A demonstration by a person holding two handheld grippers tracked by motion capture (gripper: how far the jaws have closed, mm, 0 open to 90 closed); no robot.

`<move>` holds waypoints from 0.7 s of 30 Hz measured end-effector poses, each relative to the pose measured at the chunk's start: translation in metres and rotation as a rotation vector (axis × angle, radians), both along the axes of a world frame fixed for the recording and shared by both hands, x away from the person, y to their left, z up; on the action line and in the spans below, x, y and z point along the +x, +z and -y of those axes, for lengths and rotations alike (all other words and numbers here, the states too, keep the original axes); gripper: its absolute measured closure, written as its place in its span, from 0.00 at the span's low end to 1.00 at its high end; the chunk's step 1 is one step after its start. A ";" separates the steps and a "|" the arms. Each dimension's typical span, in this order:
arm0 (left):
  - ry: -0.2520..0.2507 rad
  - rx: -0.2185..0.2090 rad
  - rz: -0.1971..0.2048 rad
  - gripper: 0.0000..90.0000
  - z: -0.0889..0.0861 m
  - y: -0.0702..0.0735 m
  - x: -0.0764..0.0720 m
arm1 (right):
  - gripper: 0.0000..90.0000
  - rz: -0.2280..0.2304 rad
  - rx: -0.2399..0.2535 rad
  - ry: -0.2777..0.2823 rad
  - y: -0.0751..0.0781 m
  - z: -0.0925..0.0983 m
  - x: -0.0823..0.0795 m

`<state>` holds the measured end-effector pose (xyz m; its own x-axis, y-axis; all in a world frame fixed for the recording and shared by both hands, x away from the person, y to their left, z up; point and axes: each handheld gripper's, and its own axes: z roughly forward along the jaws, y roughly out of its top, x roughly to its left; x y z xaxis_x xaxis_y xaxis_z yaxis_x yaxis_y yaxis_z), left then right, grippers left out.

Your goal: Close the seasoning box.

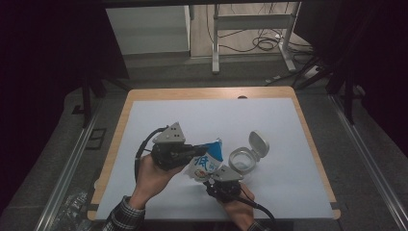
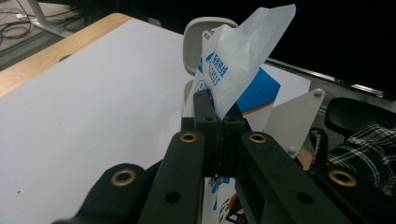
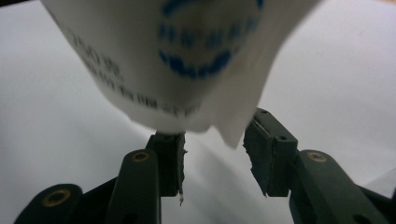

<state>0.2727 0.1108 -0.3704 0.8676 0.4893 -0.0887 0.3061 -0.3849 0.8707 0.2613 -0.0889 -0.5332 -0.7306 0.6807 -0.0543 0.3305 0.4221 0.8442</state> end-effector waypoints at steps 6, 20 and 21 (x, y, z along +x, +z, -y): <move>-0.007 -0.014 -0.017 1.00 0.001 0.003 0.001 | 0.64 0.033 0.001 -0.008 0.001 -0.002 0.000; -0.001 -0.015 -0.031 1.00 0.004 0.006 0.003 | 0.60 0.060 0.012 -0.001 0.003 -0.001 0.002; -0.004 -0.015 -0.036 1.00 0.005 0.005 0.004 | 0.61 0.080 0.011 0.000 0.003 -0.001 0.001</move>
